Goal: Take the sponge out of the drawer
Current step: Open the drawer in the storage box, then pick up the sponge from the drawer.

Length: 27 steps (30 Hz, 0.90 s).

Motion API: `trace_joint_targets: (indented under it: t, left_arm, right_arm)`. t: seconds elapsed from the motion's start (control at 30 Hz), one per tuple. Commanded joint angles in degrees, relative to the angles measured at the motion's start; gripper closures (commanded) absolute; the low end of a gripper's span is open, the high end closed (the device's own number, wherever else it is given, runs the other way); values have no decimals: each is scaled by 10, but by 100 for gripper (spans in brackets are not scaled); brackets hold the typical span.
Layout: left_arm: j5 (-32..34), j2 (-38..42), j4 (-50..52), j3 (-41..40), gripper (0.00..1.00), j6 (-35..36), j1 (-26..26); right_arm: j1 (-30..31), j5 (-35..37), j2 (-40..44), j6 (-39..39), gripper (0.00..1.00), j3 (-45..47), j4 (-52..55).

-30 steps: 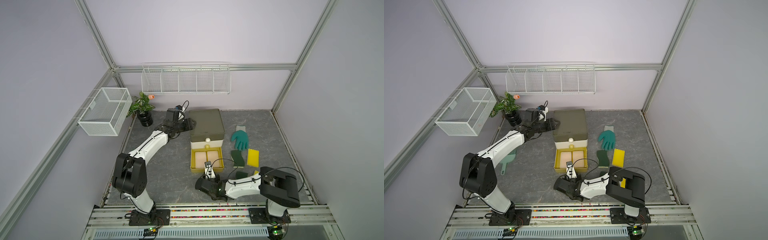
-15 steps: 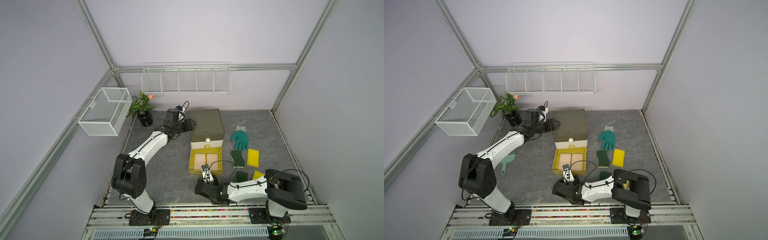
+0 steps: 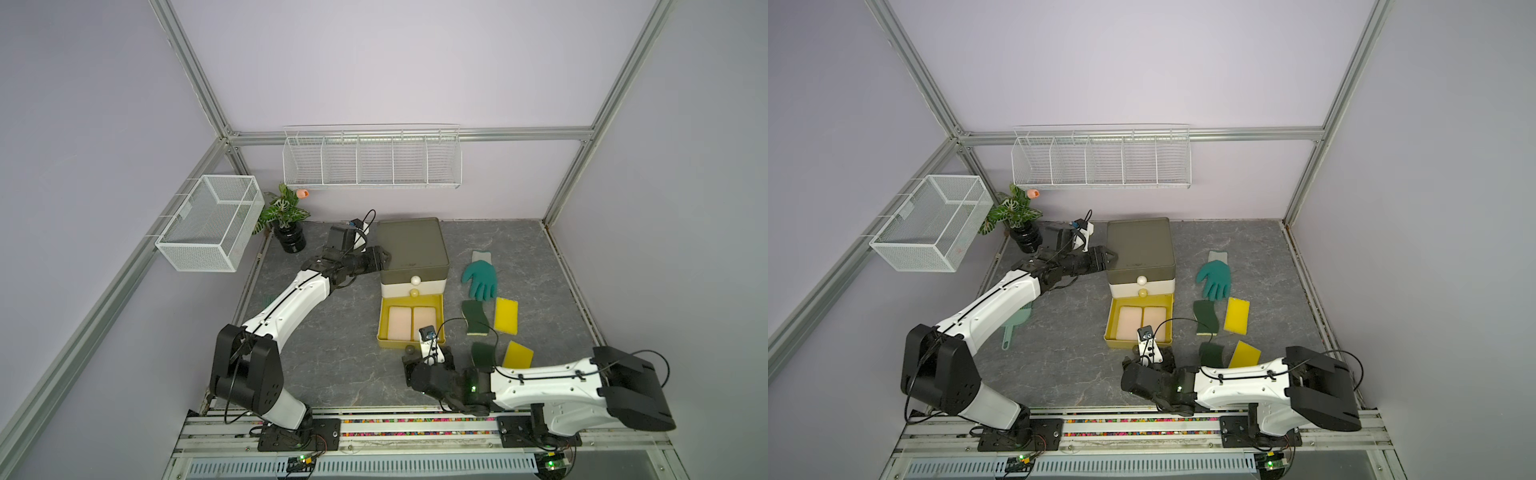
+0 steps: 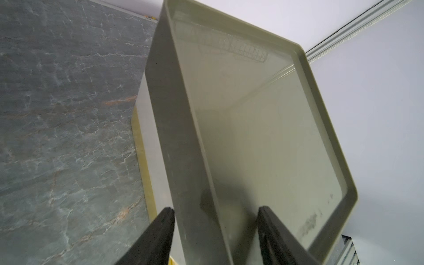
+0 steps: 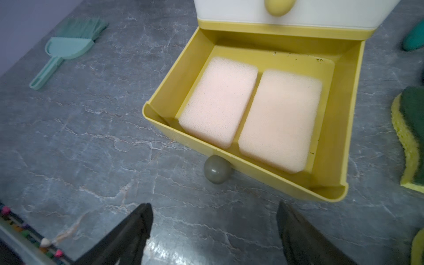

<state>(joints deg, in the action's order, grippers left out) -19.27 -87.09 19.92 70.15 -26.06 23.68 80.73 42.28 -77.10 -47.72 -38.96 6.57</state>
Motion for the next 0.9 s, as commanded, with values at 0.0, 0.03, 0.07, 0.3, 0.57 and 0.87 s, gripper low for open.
trace_joint_targets:
  t: [0.0,0.03,0.07,0.3,0.57,0.87]
  left_arm:
    - [23,60,44,-8,36,15,8]
    - [33,79,54,-12,35,17,12]
    - [42,94,61,-15,34,21,17]
    - [153,191,169,-8,27,56,97]
    - [266,164,297,28,12,53,230]
    - [276,71,310,19,9,6,308]
  right_arm:
    - [1,20,59,20,5,8,61]
    - [-4,21,76,23,3,9,73]
    - [-7,20,90,24,2,9,83]
    - [-136,-82,200,35,3,22,133]
    - [-269,-209,202,65,11,3,171]
    - [-315,-269,150,69,21,-3,148]
